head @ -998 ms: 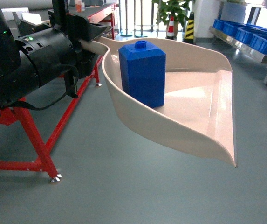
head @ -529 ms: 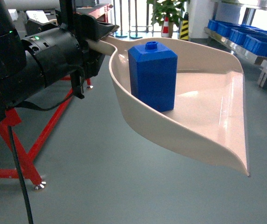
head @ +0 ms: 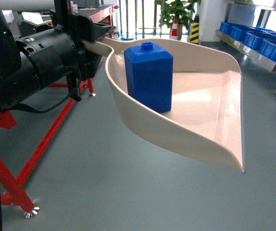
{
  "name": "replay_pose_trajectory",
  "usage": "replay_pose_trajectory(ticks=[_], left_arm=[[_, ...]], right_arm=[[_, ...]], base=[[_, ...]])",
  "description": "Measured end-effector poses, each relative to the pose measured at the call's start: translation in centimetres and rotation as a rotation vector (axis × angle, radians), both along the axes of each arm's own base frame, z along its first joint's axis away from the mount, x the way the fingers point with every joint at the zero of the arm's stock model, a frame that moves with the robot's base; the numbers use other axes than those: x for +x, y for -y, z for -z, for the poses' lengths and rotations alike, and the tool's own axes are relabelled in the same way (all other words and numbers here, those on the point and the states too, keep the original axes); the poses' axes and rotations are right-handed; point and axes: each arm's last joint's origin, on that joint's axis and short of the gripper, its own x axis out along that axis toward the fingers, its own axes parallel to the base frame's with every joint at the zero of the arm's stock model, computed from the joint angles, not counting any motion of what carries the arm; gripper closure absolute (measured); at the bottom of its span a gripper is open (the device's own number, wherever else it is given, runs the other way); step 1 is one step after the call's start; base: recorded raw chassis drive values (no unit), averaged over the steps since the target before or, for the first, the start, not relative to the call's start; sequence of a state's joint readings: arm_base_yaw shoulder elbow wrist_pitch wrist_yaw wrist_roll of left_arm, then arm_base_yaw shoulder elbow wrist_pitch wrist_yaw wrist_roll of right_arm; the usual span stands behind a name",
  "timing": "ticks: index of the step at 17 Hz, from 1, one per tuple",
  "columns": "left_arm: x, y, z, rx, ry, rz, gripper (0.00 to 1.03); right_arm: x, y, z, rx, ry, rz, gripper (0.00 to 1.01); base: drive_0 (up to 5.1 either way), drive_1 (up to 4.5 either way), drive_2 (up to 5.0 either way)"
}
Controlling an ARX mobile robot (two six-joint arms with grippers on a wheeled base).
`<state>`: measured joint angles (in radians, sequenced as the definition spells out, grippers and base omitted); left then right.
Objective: Place part in tray to right shelf
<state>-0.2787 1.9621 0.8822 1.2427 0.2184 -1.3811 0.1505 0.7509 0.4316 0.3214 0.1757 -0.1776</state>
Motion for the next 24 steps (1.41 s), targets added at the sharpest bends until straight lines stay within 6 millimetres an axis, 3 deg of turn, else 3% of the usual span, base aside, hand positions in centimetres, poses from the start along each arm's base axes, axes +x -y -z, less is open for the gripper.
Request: replay_pose_trajectory(ticks=[20, 24], left_arm=[[0.00, -0.02, 0.02, 0.001, -0.001, 0.001, 0.91], [0.00, -0.03, 0.02, 0.000, -0.001, -0.001, 0.91]], right_arm=[[0.01, 0.00, 0.07, -0.001, -0.004, 0.000, 0.03], [0.00, 0.00, 0.06, 0.000, -0.003, -0.001, 0.03]], base=[[5.1, -2.30, -2.3], [0.0, 4.35, -4.3]])
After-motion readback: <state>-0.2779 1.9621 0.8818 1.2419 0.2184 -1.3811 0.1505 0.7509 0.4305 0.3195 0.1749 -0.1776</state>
